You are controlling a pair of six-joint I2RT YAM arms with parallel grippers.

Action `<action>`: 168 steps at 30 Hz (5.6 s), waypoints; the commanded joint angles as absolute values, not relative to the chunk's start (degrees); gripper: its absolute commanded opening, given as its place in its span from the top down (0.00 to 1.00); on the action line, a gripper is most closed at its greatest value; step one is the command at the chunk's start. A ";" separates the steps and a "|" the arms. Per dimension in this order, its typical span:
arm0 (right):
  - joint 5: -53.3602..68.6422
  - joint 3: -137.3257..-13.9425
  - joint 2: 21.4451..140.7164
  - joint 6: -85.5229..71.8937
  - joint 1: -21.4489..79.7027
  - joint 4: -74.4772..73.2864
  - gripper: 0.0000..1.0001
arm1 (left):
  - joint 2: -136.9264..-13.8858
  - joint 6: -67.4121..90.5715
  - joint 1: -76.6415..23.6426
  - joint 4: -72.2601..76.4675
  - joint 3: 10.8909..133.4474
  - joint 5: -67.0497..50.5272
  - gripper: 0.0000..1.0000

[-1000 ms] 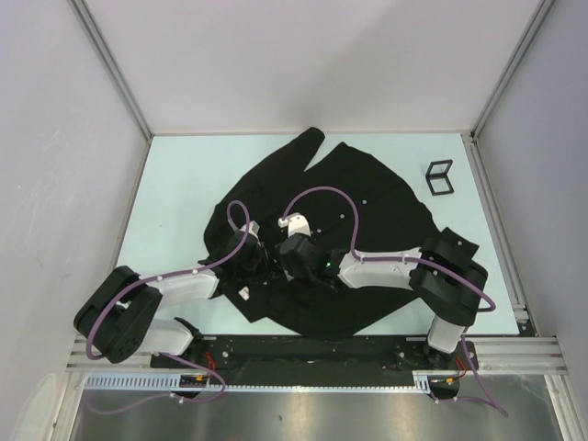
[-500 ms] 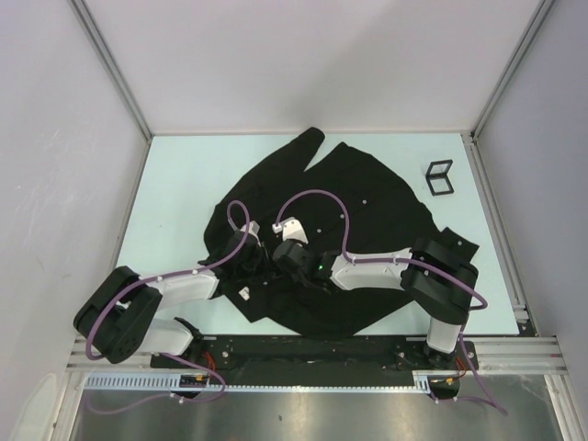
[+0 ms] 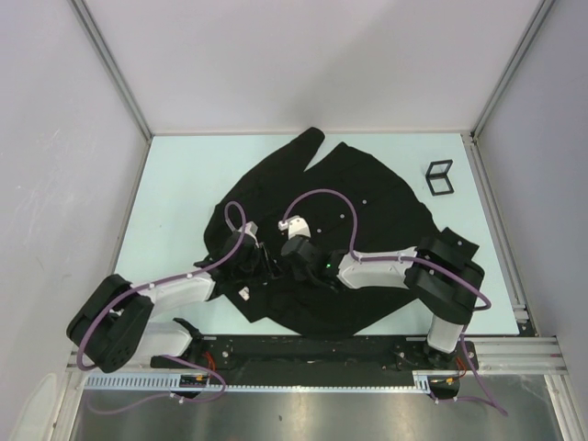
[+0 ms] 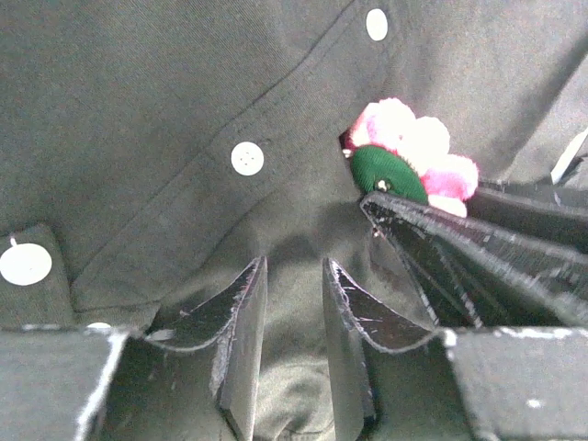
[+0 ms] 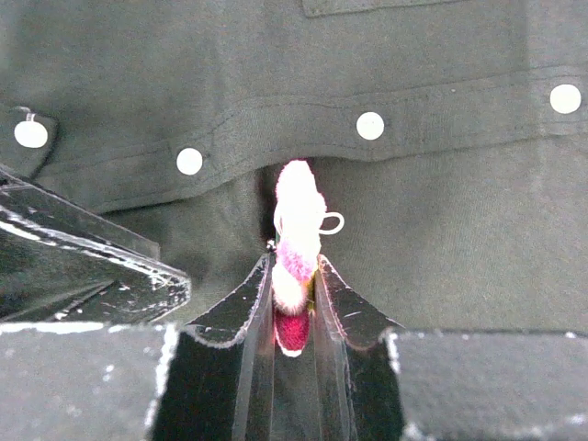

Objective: Remove the brooch from the garment

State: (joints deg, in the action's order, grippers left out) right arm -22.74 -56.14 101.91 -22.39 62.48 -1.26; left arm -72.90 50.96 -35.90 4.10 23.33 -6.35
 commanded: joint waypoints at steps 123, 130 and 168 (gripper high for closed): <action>53.70 -32.69 76.28 -36.73 39.55 42.18 1.00 | -49.74 51.50 -32.17 30.41 14.85 -39.55 0.52; 52.21 -32.70 76.90 -40.78 39.46 43.33 0.96 | -52.73 55.46 -32.17 37.70 14.06 -39.82 0.90; 50.80 -32.70 79.98 -44.03 36.91 39.55 0.68 | -58.89 66.62 -30.59 38.58 14.41 -40.87 1.00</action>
State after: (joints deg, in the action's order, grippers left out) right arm 50.43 -32.32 79.44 -45.15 36.45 37.17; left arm -59.27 65.73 -30.96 36.75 13.58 -39.88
